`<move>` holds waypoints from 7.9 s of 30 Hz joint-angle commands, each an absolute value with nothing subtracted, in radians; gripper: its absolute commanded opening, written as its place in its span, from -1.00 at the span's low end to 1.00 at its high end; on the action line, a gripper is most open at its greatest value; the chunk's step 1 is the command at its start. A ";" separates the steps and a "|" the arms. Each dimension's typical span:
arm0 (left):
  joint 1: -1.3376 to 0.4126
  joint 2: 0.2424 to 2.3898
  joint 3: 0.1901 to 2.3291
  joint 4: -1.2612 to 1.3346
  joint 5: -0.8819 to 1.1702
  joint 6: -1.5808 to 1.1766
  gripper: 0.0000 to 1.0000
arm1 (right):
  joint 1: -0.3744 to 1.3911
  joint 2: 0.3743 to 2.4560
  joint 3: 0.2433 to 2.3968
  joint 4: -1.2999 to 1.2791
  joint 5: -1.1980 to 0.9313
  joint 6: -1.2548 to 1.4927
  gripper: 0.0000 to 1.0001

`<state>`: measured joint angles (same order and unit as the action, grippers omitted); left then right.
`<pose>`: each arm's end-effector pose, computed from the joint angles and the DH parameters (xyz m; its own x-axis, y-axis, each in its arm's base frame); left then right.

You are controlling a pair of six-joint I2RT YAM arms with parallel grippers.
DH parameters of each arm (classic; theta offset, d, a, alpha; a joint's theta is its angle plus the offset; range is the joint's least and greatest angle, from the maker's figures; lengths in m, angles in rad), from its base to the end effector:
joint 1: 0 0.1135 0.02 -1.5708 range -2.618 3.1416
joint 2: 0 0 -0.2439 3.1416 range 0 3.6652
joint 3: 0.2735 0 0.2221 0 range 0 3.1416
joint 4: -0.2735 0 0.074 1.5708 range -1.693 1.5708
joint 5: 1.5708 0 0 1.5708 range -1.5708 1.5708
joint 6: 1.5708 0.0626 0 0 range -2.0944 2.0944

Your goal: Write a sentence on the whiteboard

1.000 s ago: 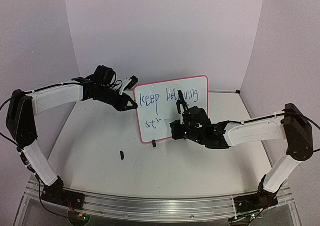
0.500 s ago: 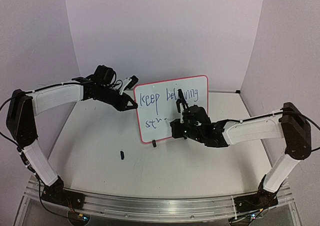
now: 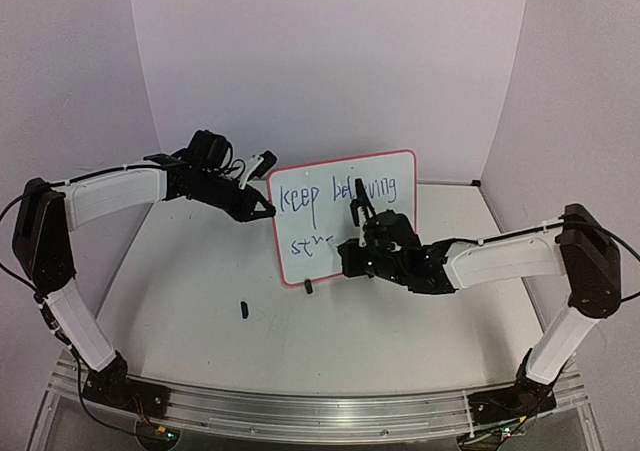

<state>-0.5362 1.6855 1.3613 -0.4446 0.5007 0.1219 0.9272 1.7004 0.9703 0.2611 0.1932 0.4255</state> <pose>0.2962 -0.2110 0.2549 -0.5027 0.4228 -0.7540 0.8119 0.5304 -0.2439 0.2327 0.2901 0.1962 -0.5287 -0.0297 -0.8483 -0.5095 0.8104 0.2892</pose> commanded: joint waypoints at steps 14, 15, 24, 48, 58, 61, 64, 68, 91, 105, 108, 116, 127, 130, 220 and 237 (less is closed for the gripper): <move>-0.558 1.743 1.344 -0.594 0.436 0.166 -1.00 | 0.922 1.711 0.973 0.212 0.241 0.455 -1.00; -0.558 1.743 1.344 -0.594 0.436 0.166 -1.00 | 0.922 1.708 0.973 0.211 0.245 0.456 -1.00; -0.558 1.743 1.344 -0.594 0.439 0.167 -1.00 | 0.922 1.692 0.997 0.198 0.284 0.431 -1.00; -0.558 1.744 1.344 -0.594 0.437 0.167 -1.00 | 0.923 1.646 1.028 0.208 0.280 0.383 -1.00; -0.558 1.747 1.345 -0.594 0.437 0.167 -1.00 | 0.923 1.606 0.994 0.224 0.292 0.386 -1.00; -0.558 1.748 1.345 -0.594 0.437 0.167 -1.00 | 0.922 1.626 0.993 0.224 0.294 0.391 -1.00; -0.558 1.747 1.345 -0.594 0.436 0.166 -1.00 | 0.922 1.640 0.988 0.225 0.294 0.397 -1.00; -0.558 1.746 1.345 -0.594 0.436 0.168 -1.00 | 0.919 1.651 0.980 0.225 0.296 0.403 -1.00; -0.558 1.743 1.345 -0.595 0.435 0.167 -1.00 | 0.901 1.685 0.951 0.233 0.263 0.446 -1.00; -0.558 1.750 1.347 -0.595 0.437 0.167 -1.00 | 0.902 1.673 0.953 0.238 0.254 0.444 -1.00; -0.558 1.749 1.346 -0.596 0.437 0.167 -1.00 | 0.902 1.660 0.959 0.241 0.257 0.435 -1.00; -0.558 1.749 1.347 -0.597 0.437 0.166 -1.00 | 0.902 1.623 0.976 0.245 0.274 0.413 -1.00; -0.558 1.753 1.348 -0.597 0.438 0.167 -1.00 | 0.902 1.609 0.973 0.251 0.307 0.403 -1.00; -0.558 1.755 1.348 -0.597 0.438 0.166 -1.00 | 0.898 1.612 0.971 0.250 0.314 0.405 -1.00; -0.561 1.766 1.350 -0.600 0.436 0.166 -1.00 | 0.559 1.608 0.669 0.738 -0.320 0.562 -1.00; -0.565 1.768 1.350 -0.601 0.432 0.169 -1.00 | 0.557 1.656 0.707 0.717 -0.365 0.540 -1.00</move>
<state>-0.5388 1.7035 1.3796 -0.4454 0.5037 0.1207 0.5613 1.6272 0.6682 0.6956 -0.3458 0.5503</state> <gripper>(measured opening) 0.036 0.066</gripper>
